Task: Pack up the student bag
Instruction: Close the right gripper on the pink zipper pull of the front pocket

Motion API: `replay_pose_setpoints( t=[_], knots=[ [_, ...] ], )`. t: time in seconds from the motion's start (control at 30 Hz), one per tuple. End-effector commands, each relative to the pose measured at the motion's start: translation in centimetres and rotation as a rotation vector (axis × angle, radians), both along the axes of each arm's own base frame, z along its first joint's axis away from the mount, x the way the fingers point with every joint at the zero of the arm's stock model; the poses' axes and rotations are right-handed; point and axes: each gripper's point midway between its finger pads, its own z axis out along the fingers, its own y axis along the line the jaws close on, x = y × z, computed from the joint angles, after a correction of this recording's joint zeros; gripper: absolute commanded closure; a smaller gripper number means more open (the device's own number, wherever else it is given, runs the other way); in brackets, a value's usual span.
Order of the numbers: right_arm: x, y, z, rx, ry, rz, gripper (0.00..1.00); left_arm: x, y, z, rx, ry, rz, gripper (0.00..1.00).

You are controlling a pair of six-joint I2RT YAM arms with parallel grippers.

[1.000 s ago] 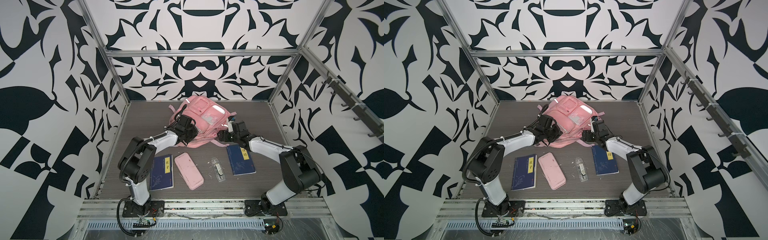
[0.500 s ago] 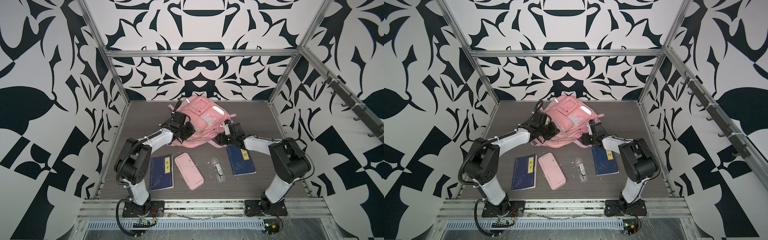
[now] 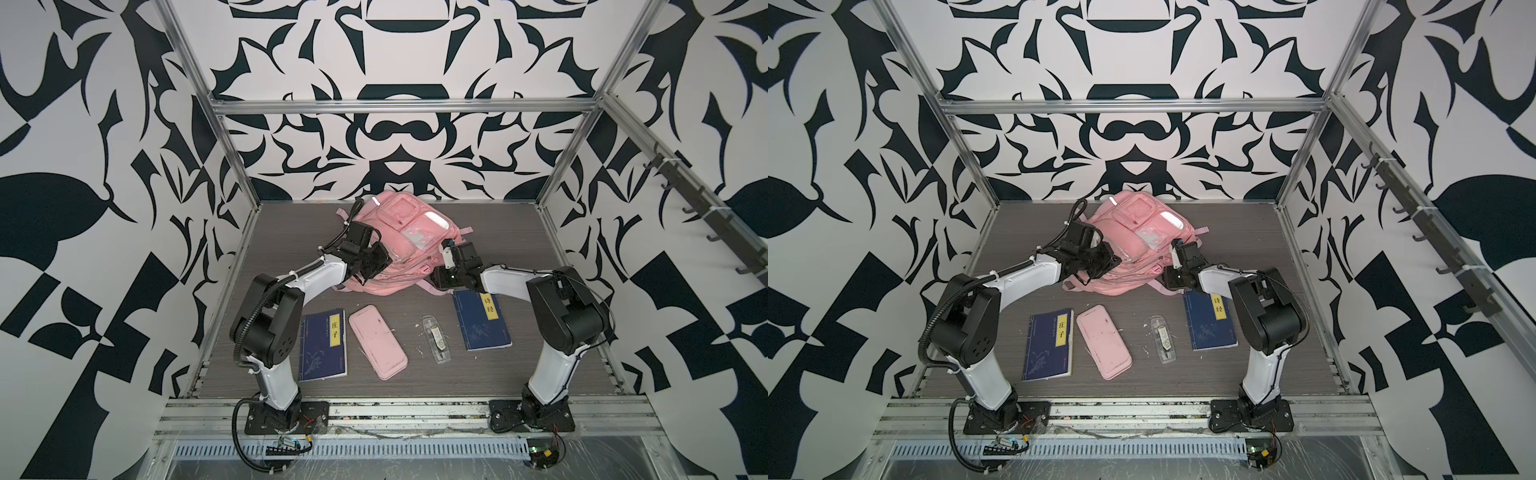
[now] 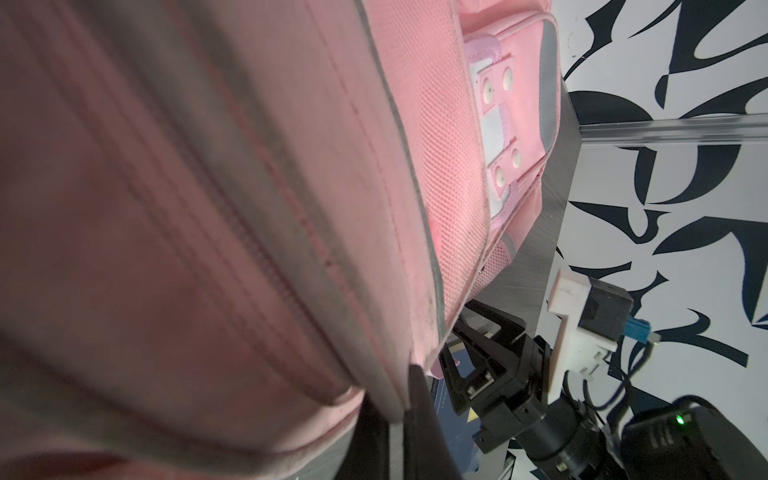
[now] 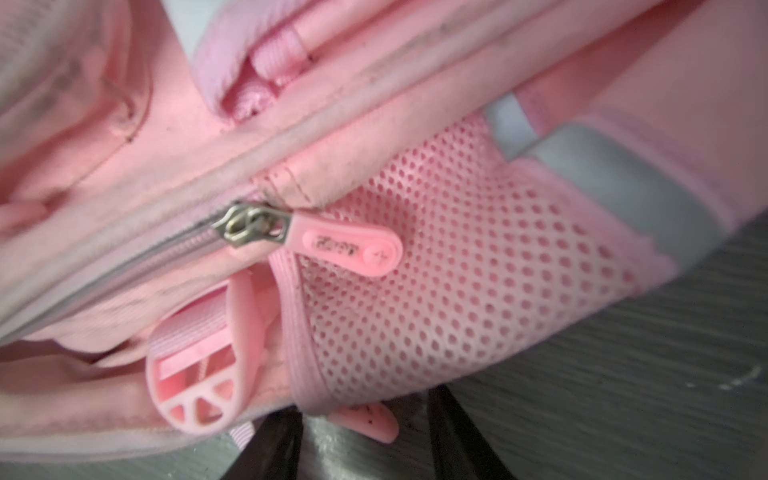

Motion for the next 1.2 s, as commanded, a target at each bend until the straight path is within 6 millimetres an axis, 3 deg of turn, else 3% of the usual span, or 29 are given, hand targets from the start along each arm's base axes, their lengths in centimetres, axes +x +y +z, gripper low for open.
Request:
replay_pose_setpoints(
  t=[0.0,0.7,1.17],
  knots=[
    [0.7,0.3,0.9,-0.007,-0.021,0.013,0.52,1.2,-0.7,1.7,-0.030,-0.052,-0.020,1.00],
    [-0.5,-0.2,0.3,-0.035,0.007,0.000,0.74,0.9,0.4,-2.8,-0.012,0.041,0.013,1.00],
    [-1.4,-0.4,-0.1,-0.048,0.017,-0.005,0.75,0.5,0.8,-4.7,-0.008,0.083,0.029,1.00]
  ],
)
